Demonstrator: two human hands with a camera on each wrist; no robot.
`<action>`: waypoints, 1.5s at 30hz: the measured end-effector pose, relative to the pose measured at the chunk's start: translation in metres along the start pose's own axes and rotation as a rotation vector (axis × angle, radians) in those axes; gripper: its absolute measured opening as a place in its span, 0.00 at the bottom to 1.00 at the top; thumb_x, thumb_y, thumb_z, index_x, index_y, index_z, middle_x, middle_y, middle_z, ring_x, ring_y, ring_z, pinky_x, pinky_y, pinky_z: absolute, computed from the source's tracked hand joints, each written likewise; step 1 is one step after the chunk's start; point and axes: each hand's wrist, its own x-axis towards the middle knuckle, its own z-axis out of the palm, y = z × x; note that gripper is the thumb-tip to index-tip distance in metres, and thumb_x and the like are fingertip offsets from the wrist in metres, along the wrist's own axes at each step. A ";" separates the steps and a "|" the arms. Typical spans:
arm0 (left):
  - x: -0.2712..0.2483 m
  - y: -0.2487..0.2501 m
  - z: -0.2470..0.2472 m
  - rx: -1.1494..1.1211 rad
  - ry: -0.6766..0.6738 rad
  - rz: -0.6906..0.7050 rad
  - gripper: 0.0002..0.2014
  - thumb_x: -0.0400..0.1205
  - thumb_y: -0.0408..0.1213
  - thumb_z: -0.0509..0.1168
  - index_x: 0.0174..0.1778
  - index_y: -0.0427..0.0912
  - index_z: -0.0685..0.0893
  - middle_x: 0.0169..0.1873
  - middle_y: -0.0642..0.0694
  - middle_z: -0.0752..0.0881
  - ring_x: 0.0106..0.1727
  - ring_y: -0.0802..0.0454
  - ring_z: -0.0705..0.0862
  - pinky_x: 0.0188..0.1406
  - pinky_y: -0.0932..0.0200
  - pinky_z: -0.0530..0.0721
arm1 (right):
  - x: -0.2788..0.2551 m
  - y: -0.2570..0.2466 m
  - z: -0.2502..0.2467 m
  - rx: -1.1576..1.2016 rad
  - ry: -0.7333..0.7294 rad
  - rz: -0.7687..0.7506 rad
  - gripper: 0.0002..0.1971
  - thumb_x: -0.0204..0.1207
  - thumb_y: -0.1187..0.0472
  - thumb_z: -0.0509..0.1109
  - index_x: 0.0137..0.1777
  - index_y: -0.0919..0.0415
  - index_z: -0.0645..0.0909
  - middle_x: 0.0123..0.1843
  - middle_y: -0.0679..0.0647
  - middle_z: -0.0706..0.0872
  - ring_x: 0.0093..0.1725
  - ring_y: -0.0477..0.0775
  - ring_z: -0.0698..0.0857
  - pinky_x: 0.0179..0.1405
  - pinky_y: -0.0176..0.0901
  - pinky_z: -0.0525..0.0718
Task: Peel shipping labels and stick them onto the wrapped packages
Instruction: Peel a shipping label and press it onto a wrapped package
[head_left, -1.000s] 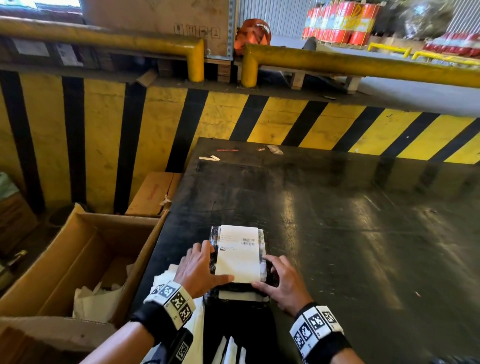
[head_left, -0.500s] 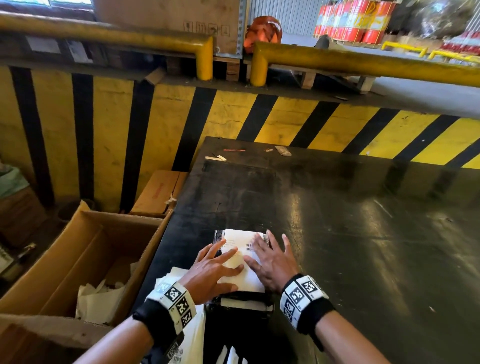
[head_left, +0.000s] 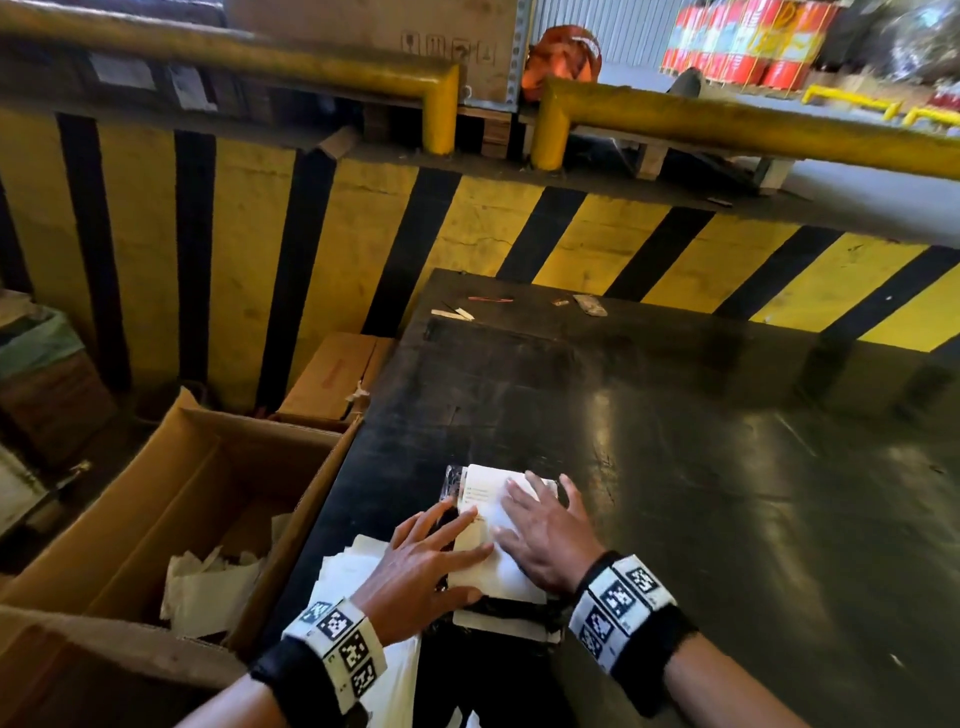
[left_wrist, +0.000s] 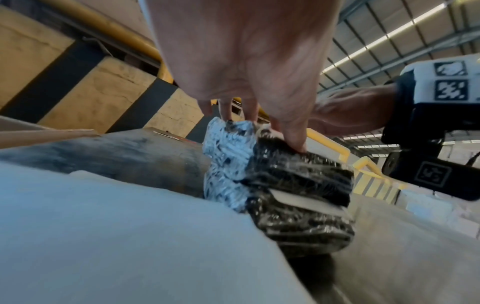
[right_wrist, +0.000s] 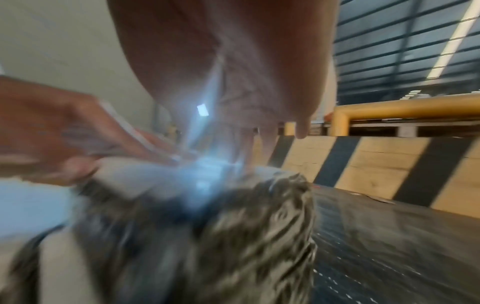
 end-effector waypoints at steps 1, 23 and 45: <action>-0.001 -0.001 0.001 0.000 -0.009 0.000 0.36 0.69 0.71 0.39 0.75 0.69 0.62 0.80 0.62 0.45 0.79 0.58 0.32 0.79 0.53 0.41 | 0.000 -0.001 0.005 -0.036 -0.029 -0.004 0.48 0.68 0.32 0.17 0.83 0.53 0.53 0.86 0.47 0.50 0.85 0.51 0.45 0.79 0.63 0.36; 0.001 0.003 0.003 0.017 0.027 -0.021 0.26 0.82 0.55 0.61 0.77 0.64 0.65 0.83 0.56 0.48 0.83 0.53 0.39 0.80 0.50 0.51 | 0.053 -0.015 -0.027 -0.010 -0.216 0.005 0.26 0.85 0.51 0.43 0.83 0.52 0.53 0.85 0.47 0.55 0.84 0.53 0.51 0.79 0.66 0.35; 0.004 -0.001 0.005 0.030 0.090 0.023 0.23 0.79 0.57 0.64 0.72 0.64 0.73 0.82 0.55 0.57 0.83 0.52 0.47 0.72 0.43 0.74 | 0.045 -0.019 -0.017 -0.016 -0.183 -0.042 0.28 0.85 0.43 0.38 0.83 0.49 0.49 0.86 0.45 0.49 0.85 0.55 0.44 0.79 0.67 0.33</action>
